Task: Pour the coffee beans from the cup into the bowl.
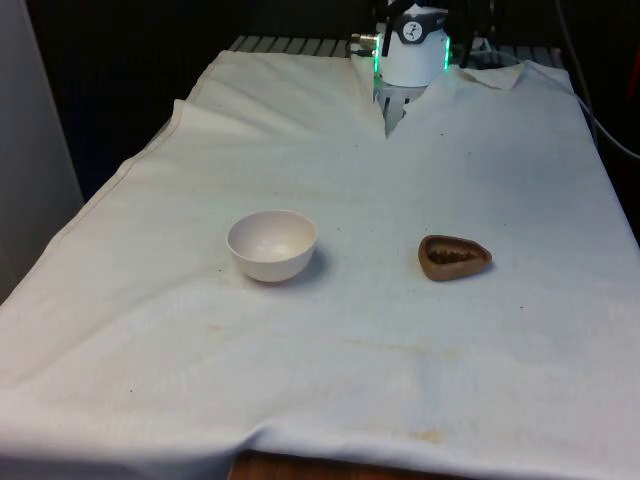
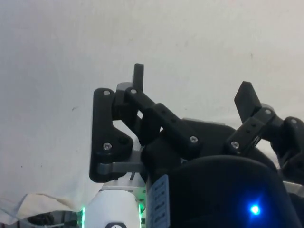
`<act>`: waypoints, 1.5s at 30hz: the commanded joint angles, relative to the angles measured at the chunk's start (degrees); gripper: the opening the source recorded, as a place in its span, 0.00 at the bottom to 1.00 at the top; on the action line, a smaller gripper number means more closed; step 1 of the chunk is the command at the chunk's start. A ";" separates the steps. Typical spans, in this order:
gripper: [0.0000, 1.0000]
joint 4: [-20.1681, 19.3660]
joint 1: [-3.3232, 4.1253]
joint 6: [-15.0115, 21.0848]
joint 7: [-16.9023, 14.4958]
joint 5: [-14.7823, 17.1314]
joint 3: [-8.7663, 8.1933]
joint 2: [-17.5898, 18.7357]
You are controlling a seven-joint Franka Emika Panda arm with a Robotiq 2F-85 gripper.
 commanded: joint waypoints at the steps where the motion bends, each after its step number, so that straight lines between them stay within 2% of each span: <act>1: 1.00 -0.69 -0.11 1.49 -0.40 0.06 -0.06 -0.40; 2: 1.00 -0.17 -0.06 0.46 -0.23 0.00 -0.06 0.00; 4: 1.00 -1.43 -0.29 3.04 -1.20 0.46 -0.17 -0.29; 8: 1.00 -2.46 -0.29 5.21 -2.18 1.09 -0.40 0.06; 9: 1.00 -1.95 -0.17 3.78 -1.55 0.40 -0.46 0.00; 10: 1.00 -2.69 -0.29 5.73 -2.35 1.20 -0.40 0.17; 14: 1.00 -3.50 -0.34 8.25 -2.86 1.60 -0.46 1.43; 17: 1.00 -3.15 -0.40 9.40 -2.98 1.72 -0.46 2.86; 18: 1.00 -3.38 -0.29 8.77 -2.52 1.15 -0.52 2.23; 21: 1.00 -2.35 -0.40 10.83 -2.98 1.95 -0.40 5.04; 27: 1.00 0.11 -0.40 11.80 -3.04 2.75 -0.11 8.65; 28: 1.00 -0.11 -0.23 11.34 -2.52 1.95 -0.40 8.19; 30: 1.00 1.20 -0.46 12.03 -3.32 3.44 -0.06 10.20; 35: 1.00 2.46 -0.69 12.09 -4.93 5.79 0.00 11.75; 36: 1.00 2.46 -0.29 11.75 -4.35 4.98 -0.40 11.75; 37: 1.00 2.58 -0.74 12.15 -5.39 6.36 -0.06 11.97; 42: 1.00 3.09 -1.03 12.83 -7.96 9.57 -0.34 13.06; 43: 1.00 3.21 -1.03 12.89 -8.37 10.03 -0.34 13.24; 44: 1.00 2.98 -0.69 12.49 -7.56 9.00 -0.74 12.89; 45: 1.00 3.38 -1.15 13.01 -8.82 10.60 -0.40 13.52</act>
